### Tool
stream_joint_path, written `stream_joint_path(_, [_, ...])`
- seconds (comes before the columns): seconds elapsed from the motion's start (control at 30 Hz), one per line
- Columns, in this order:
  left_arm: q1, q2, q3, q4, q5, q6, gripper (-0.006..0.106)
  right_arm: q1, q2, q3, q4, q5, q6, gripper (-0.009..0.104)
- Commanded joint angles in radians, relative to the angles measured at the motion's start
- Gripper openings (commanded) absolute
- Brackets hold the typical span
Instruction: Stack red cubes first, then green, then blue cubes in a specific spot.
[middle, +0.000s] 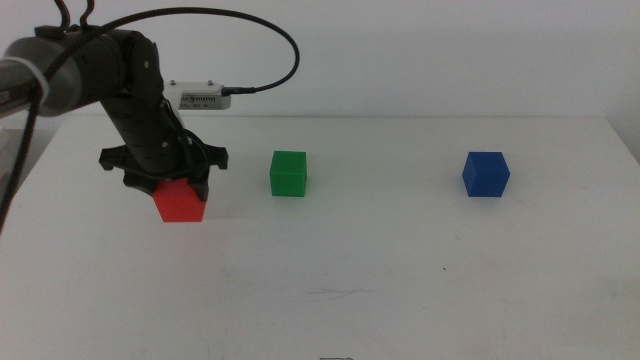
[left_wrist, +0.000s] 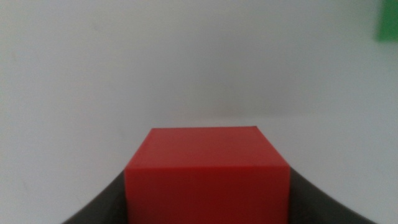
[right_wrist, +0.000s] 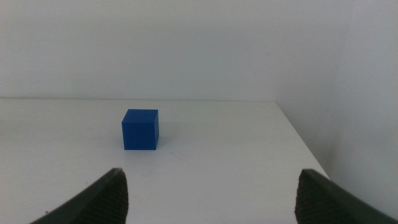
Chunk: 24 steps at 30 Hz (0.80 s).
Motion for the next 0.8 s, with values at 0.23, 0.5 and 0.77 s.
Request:
stream_joint_path(0.23, [-0.236,-0.15,0.035,0.137,-0.03,-0.38,0.014,-0.003,-0.016,-0.019,-0.009,-0.076,-0.013,0.091])
stream_joint_path(0.5, [-0.427,-0.032,-0.105,0.136,0.019,-0.496,0.014,-0.003,-0.016,-0.019,-0.009,-0.076,-0.013,0.091])
stream_joint_path(0.77, [-0.509,0.04,-0.145,0.13,0.005,-0.577,0.014,-0.003,-0.016,-0.019,-0.013,-0.072,-0.013,0.091])
